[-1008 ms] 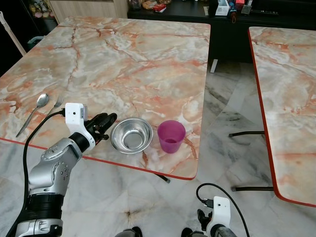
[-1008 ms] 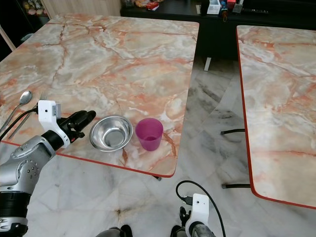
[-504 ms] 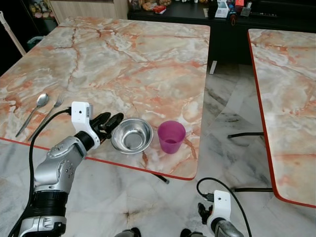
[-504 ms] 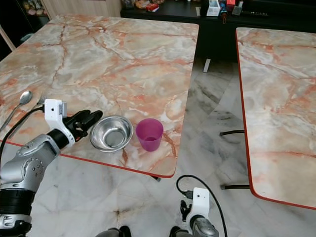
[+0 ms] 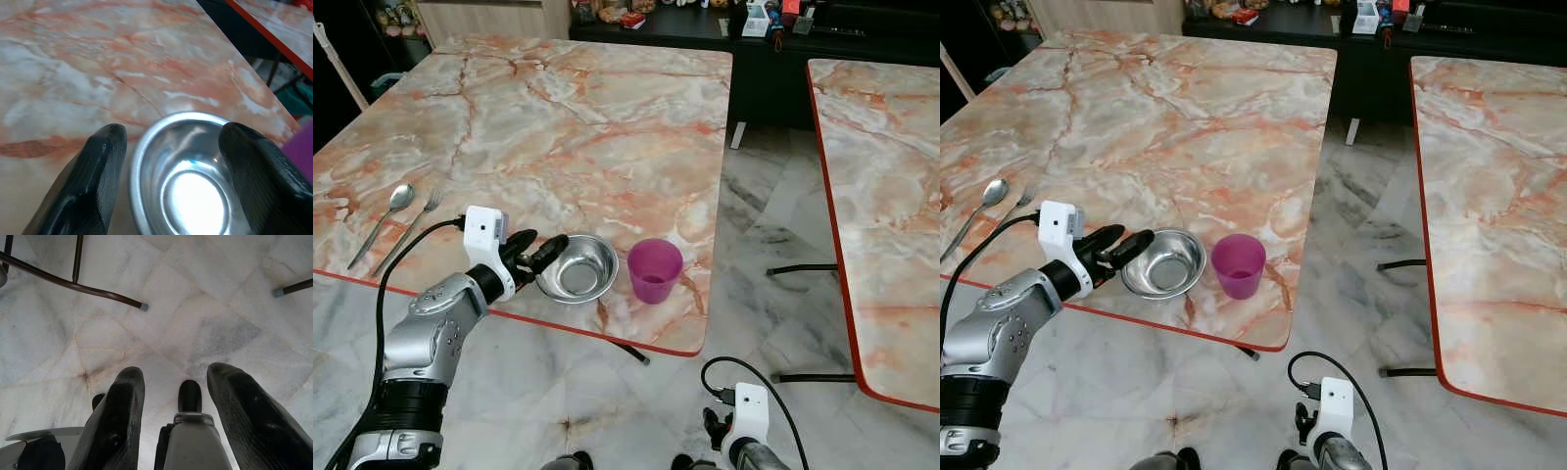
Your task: Setting the table
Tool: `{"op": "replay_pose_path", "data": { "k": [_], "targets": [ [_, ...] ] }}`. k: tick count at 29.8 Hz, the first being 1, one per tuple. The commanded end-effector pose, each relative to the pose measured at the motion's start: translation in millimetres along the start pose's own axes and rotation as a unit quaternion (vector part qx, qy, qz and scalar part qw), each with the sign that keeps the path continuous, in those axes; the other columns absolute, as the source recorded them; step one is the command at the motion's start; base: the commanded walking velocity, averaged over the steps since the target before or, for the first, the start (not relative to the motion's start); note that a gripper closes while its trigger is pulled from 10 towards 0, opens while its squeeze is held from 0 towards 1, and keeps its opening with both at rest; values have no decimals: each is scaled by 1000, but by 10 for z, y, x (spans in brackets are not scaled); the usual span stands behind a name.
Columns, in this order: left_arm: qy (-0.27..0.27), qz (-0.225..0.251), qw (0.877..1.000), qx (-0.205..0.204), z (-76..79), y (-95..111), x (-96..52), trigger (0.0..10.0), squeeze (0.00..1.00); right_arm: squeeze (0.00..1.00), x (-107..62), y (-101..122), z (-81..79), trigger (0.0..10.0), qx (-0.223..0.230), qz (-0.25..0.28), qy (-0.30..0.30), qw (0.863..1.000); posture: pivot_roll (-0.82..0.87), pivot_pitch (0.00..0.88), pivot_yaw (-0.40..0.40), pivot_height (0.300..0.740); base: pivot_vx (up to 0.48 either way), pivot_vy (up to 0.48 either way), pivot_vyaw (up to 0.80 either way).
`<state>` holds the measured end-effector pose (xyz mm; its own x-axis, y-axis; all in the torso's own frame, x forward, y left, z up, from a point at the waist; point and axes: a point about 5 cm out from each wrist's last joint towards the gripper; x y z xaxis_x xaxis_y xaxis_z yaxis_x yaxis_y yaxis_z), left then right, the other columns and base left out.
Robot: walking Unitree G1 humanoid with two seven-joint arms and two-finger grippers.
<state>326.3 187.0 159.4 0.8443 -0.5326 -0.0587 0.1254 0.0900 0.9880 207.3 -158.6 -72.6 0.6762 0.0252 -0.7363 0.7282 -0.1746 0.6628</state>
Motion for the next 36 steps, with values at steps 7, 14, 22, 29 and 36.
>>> {"op": "replay_pose_path", "data": {
  "k": [7,14,22,29,36],
  "targets": [
    [-19,-51,998,17,9,-132,-35,10000,0,0,-16,-78,-11,10000,8,-10,-1,1000,117,158,37,740,0,0,0],
    [-51,-93,994,21,98,-297,-39,10000,0,0,-15,-75,-13,10000,8,-10,0,1000,114,160,36,740,0,0,0],
    [-38,-102,994,28,74,-315,-36,10000,0,0,-19,-85,3,10000,7,-12,-2,1000,113,159,34,740,0,0,0],
    [-6,-57,998,39,-49,-57,-60,10000,0,0,-12,-57,7,10000,5,-9,-1,1000,120,154,29,740,0,0,0],
    [-2,-49,997,53,-59,24,-85,10000,0,0,-9,-53,-20,10000,4,-8,3,1000,123,158,31,740,0,0,0]
  ]
}}
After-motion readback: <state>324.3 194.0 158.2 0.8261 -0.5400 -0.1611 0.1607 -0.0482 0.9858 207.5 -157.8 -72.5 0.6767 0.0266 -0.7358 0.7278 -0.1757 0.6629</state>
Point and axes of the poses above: a point about 5 cm out from each wrist's last joint towards the gripper, its own x axis pointing out of the wrist towards the gripper, its own y axis along the axis of the wrist's last joint, z = x × y, and after that the axes turned 1 degree about x, right-handed
